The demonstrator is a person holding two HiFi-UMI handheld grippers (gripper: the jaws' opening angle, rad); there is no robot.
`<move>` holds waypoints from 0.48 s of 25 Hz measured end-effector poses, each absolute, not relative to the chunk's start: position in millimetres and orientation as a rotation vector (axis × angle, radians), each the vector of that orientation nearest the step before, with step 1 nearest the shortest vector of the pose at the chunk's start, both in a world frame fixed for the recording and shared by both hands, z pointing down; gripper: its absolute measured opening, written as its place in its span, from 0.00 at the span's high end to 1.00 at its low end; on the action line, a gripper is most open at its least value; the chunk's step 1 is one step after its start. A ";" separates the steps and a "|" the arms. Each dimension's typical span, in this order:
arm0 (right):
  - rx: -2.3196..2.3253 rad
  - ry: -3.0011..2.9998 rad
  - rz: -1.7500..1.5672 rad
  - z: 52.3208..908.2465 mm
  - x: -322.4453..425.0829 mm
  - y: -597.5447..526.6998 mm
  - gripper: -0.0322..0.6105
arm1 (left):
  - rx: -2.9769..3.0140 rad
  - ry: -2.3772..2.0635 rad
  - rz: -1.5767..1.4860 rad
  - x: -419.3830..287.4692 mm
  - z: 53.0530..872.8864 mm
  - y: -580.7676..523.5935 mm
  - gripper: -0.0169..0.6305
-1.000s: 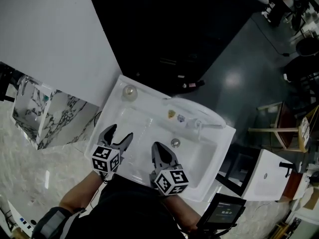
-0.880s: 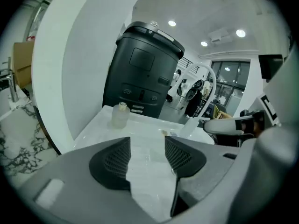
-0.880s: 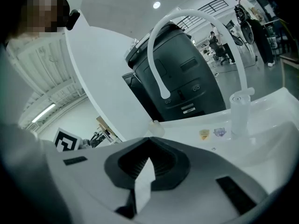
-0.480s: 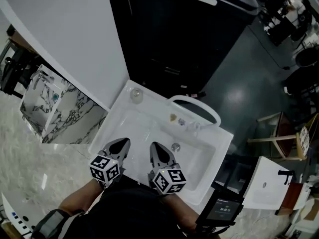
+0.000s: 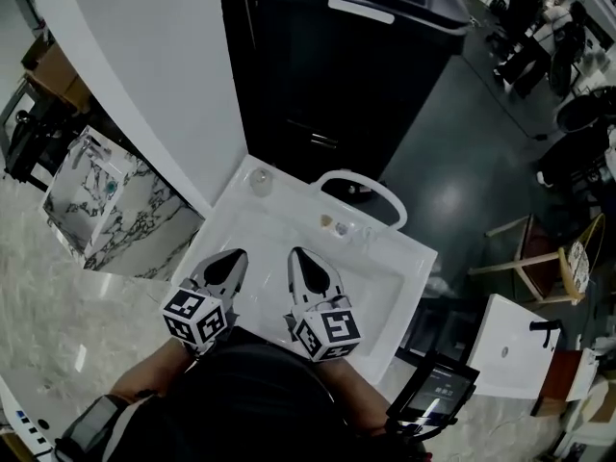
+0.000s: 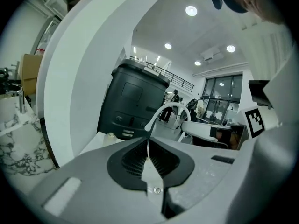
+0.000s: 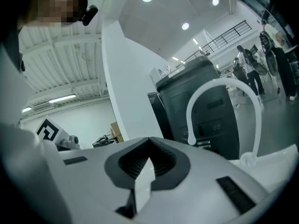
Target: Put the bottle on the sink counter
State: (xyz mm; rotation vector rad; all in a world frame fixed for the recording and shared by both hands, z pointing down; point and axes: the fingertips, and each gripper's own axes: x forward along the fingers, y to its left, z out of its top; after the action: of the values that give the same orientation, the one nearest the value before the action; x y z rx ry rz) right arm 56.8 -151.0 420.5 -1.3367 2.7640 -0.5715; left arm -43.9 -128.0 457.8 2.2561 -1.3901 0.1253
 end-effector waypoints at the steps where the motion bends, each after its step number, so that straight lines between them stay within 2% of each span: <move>1: -1.324 2.762 -0.535 409.5 56.8 -149.7 0.96 | 2.268 -1.395 0.104 -43.6 447.6 -127.4 0.96; 12: -1.245 2.714 -0.278 318.0 52.7 -131.2 0.96 | 2.475 -1.477 -0.038 -31.5 354.6 -126.4 0.96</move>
State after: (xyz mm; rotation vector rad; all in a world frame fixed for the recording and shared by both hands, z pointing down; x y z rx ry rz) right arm 52.7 -131.2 318.0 -1.2455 2.7142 -0.2777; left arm -31.5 -126.4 354.6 2.4746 -1.4768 -0.0382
